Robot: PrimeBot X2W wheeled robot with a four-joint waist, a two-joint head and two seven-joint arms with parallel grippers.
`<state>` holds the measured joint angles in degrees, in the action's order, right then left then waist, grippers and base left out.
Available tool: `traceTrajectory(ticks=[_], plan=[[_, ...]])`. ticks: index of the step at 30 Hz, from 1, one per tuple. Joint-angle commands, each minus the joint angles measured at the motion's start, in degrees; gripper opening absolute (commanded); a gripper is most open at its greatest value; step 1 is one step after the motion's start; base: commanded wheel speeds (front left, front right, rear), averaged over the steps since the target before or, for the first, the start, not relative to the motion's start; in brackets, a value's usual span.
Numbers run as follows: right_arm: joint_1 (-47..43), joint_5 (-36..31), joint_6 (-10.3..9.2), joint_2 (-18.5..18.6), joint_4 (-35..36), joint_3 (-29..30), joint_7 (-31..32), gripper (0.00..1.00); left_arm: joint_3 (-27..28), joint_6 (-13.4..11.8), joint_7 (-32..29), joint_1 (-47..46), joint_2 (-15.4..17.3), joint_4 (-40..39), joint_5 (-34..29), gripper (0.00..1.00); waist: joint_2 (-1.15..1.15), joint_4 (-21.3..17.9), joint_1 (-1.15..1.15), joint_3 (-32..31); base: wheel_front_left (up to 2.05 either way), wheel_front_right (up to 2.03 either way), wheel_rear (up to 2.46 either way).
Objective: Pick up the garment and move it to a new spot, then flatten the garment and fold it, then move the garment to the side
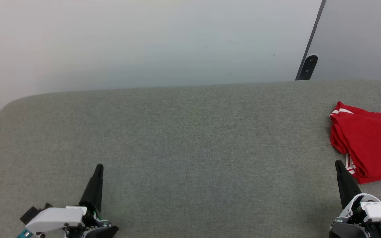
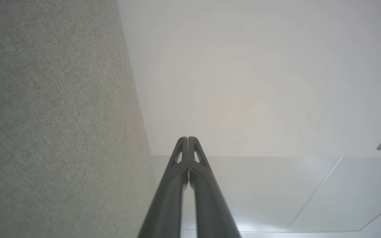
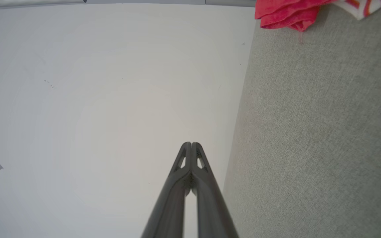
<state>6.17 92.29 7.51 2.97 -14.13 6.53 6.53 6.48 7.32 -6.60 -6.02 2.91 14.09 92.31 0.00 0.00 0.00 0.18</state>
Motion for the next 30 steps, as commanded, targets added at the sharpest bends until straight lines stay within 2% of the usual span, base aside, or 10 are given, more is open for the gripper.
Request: traceTrajectory(ticks=[1, 30], plan=[[0.27, 0.23, -0.04, -0.20, -0.02, 0.04, -0.12, 0.00, 0.13, 0.34, -0.09, -0.63, -0.06, 0.06, 0.19, 0.00, 0.00, 0.00, 0.00, 0.00, 0.00, 0.00, 0.00], [0.27, 0.24, -0.04, -0.20, -0.01, 0.03, -0.12, 0.00, 0.12, 0.34, -0.08, -0.63, -0.06, 0.05, 0.19, 0.00, 0.00, 0.00, 0.00, 0.00, 0.00, 0.00, 0.00]])
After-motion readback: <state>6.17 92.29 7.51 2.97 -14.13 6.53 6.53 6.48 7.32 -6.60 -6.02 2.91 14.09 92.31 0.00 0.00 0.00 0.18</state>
